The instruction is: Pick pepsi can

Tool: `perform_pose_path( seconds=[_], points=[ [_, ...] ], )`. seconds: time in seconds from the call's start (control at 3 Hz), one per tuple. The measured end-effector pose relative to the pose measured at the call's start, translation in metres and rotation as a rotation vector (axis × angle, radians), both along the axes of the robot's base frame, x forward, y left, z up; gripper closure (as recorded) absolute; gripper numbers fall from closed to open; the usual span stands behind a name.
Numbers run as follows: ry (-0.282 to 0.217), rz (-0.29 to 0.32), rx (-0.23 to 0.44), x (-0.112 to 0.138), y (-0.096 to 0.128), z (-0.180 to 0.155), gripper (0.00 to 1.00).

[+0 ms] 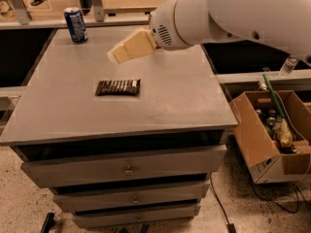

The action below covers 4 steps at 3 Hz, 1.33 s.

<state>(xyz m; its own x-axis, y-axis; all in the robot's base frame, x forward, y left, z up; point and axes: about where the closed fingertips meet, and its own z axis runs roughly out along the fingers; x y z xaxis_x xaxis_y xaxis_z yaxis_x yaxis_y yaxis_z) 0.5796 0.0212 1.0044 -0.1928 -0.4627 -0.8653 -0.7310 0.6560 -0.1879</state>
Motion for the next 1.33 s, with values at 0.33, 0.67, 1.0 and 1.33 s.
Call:
perform_pose_path(
  seconds=[0.33,0.67,1.0,1.33],
  points=[
    [-0.016,0.069,0.026,0.016,0.016,-0.007,0.0],
    [-0.043,0.141,0.035,0.032,0.029,-0.013,0.0],
    [-0.057,0.18,0.05,0.049,0.039,-0.023,0.0],
    [-0.068,0.218,0.103,0.066,0.047,-0.03,0.0]
  ],
)
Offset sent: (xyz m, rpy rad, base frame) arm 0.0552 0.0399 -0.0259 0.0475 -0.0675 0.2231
